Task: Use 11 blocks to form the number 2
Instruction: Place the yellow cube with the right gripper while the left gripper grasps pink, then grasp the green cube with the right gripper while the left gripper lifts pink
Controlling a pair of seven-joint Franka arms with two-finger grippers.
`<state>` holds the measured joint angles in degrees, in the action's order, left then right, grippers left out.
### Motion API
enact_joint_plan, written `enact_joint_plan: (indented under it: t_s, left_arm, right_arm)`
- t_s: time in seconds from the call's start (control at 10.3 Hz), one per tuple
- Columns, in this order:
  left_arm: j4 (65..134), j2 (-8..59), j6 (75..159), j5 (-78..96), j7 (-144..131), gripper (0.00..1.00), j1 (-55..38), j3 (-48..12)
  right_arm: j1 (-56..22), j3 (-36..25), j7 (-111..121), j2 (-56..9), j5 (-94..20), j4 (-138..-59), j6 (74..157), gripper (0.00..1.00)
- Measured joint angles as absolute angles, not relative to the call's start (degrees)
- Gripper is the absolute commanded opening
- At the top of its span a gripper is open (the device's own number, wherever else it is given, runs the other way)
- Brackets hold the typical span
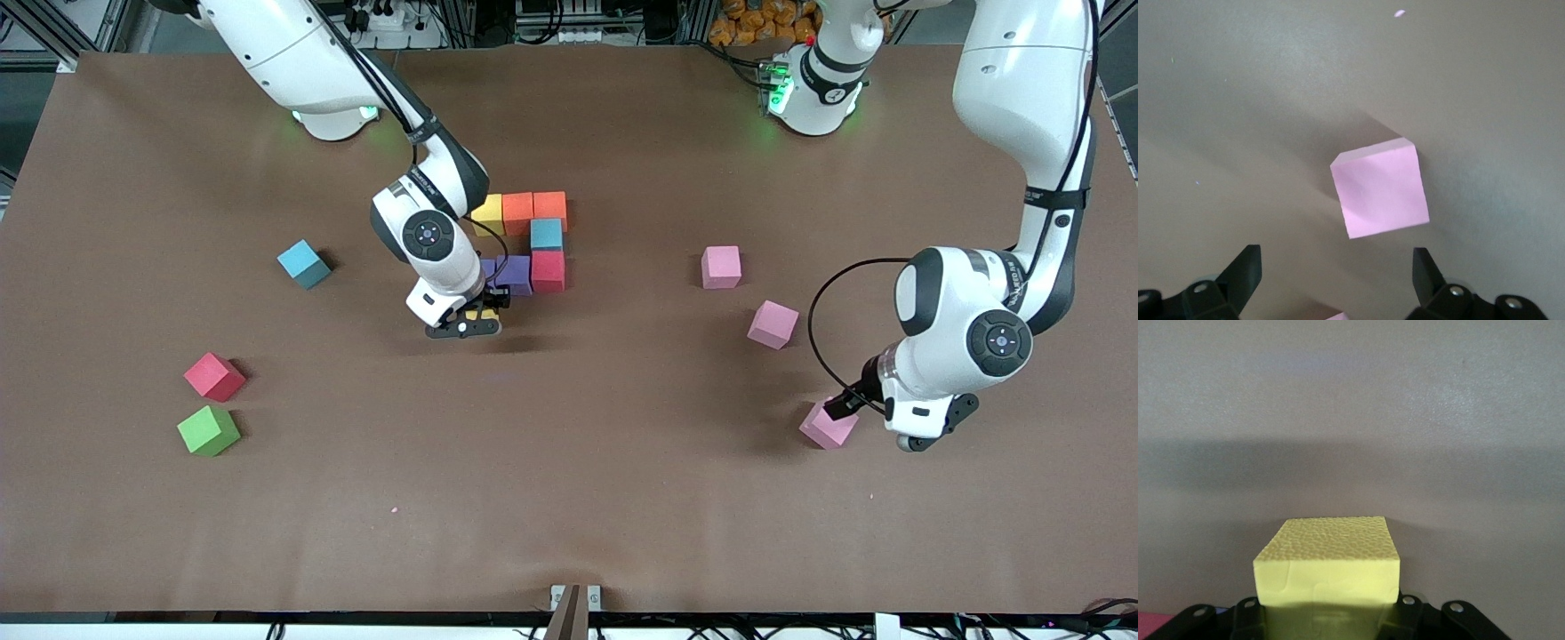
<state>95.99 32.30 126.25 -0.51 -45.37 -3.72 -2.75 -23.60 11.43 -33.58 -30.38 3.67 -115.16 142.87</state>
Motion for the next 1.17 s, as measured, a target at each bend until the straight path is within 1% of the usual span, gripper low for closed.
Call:
enact_joint_plan:
  t_s: [0.1,0.49,0.68,0.88,1.17]
  left_arm:
    - [95.8,33.0,127.1,-0.5,-48.7,1.0,-3.8,-2.8]
    - [93.1,35.6,128.2,-0.5,-54.2,1.0,-4.9,-2.8]
    - [92.5,36.6,128.2,-0.5,-55.0,1.0,-4.8,-2.7]
    - [92.2,37.5,128.4,-0.5,-56.4,1.0,-4.6,-2.6]
    - [91.5,38.4,128.8,-0.5,-58.5,1.0,-4.7,-2.7]
  right_arm:
    - [-23.6,11.4,-33.6,-30.4,3.4,-115.2,142.8,1.0]
    - [-23.5,11.1,-33.7,-29.7,3.0,-114.5,142.4,1.0]
    - [-21.5,9.8,-31.5,-25.8,3.0,-113.9,139.5,1.0]
    - [-15.0,8.3,-19.3,-22.5,3.0,-113.9,137.3,1.0]
    - [-3.5,6.1,2.4,-22.1,3.1,-113.5,137.4,1.0]
